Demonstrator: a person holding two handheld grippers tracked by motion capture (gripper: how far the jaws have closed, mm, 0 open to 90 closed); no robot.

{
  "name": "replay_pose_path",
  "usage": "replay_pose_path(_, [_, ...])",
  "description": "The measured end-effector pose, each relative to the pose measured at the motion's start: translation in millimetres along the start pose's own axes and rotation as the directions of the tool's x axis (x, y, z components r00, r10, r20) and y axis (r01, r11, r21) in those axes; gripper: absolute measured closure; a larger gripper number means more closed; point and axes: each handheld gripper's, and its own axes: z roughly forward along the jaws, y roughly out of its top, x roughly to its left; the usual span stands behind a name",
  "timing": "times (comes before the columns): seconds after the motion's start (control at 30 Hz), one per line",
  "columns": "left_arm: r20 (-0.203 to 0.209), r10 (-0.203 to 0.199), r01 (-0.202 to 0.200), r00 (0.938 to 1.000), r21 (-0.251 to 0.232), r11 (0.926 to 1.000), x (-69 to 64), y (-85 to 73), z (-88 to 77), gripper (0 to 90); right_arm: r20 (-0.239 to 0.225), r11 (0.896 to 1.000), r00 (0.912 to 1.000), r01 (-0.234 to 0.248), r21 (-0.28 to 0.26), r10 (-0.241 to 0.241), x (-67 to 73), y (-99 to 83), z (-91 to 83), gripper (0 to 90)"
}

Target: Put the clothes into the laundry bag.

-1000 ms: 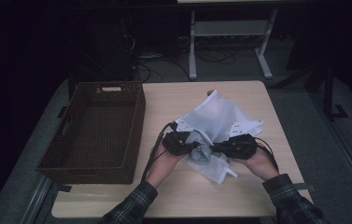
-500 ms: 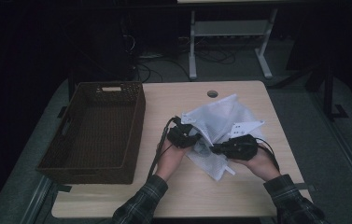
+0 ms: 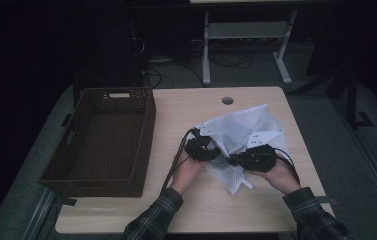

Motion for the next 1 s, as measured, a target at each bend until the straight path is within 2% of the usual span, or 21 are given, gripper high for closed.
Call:
replay_pose_path(0.13, [0.043,0.025,-0.025,0.9987,-0.002,0.9997,-6.4,-4.4,2.4,64.0,-0.005,1.0,1.0,0.004,0.007,-0.004,1.2,-0.6,2.8,86.7])
replay_pose_path(0.17, [0.053,0.038,-0.039,0.9979,0.006,0.9992,-7.4,-5.3,2.7,57.7,-0.006,1.0,1.0,0.005,0.008,-0.005,1.2,-0.8,2.9,86.7])
replay_pose_path(0.2, [0.059,0.044,-0.044,0.9973,0.008,0.999,-8.3,-5.8,2.9,57.7,-0.006,1.0,1.0,0.004,0.008,-0.004,1.0,-1.3,2.9,86.7])
replay_pose_path(0.3, [0.067,0.078,-0.079,0.9947,0.006,0.9969,-8.7,-6.5,-1.5,47.3,-0.006,1.0,1.0,-0.004,0.007,0.004,-0.2,-2.8,2.2,86.7])
replay_pose_path(0.47, [0.078,0.093,-0.095,0.9926,0.022,0.9953,-3.2,-10.7,-16.9,29.2,-0.001,1.0,1.0,-0.008,0.006,0.008,-0.6,-3.5,0.6,86.7])
replay_pose_path(0.6, [0.065,0.101,-0.104,0.9928,0.036,0.994,2.8,-19.5,-34.1,24.0,0.004,1.0,1.0,-0.008,0.008,0.008,-0.5,-6.7,-0.3,86.7])
replay_pose_path(0.7, [0.04,0.103,-0.105,0.9938,0.035,0.9939,8.0,-25.6,-48.9,23.7,0.009,1.0,0.9998,-0.017,0.01,0.017,-0.3,-10.6,-3.4,86.6])
replay_pose_path(0.8, [0.003,0.093,-0.093,0.9957,0.015,0.9956,16.3,-28.7,-62.2,24.6,0.016,1.0,0.9996,-0.023,0.008,0.022,-0.7,-13.7,-6.6,86.6])
replay_pose_path(0.87, [-0.026,0.076,-0.076,0.9968,-0.009,0.9971,22.6,-28.4,-66.9,29.6,0.023,1.0,0.9994,-0.024,0.009,0.024,-0.7,-15.7,-8.2,86.6])
replay_pose_path(0.9, [-0.045,0.055,-0.056,0.9975,-0.019,0.9983,27.7,-27.1,-67.8,31.7,0.023,1.0,0.9994,-0.026,0.009,0.026,-0.5,-16.5,-8.4,86.6])
replay_pose_path(0.93, [-0.066,0.048,-0.05,0.9966,-0.025,0.9984,30.9,-26.4,-67.6,35.4,0.024,0.999,0.9993,-0.029,0.012,0.029,0.2,-17.8,-8.8,86.6])
replay_pose_path(0.97, [-0.096,0.03,-0.034,0.9949,-0.038,0.9987,36.1,-25.3,-65.8,38.5,0.025,1.0,0.9993,-0.029,0.013,0.028,0.5,-18.6,-8.8,86.6])
replay_pose_path(1.0, [-0.109,0.009,-0.014,0.9939,-0.045,0.9989,40.5,-24.6,-63.3,40.8,0.027,0.999,0.9993,-0.028,0.017,0.028,1.4,-19.7,-8.7,86.6])
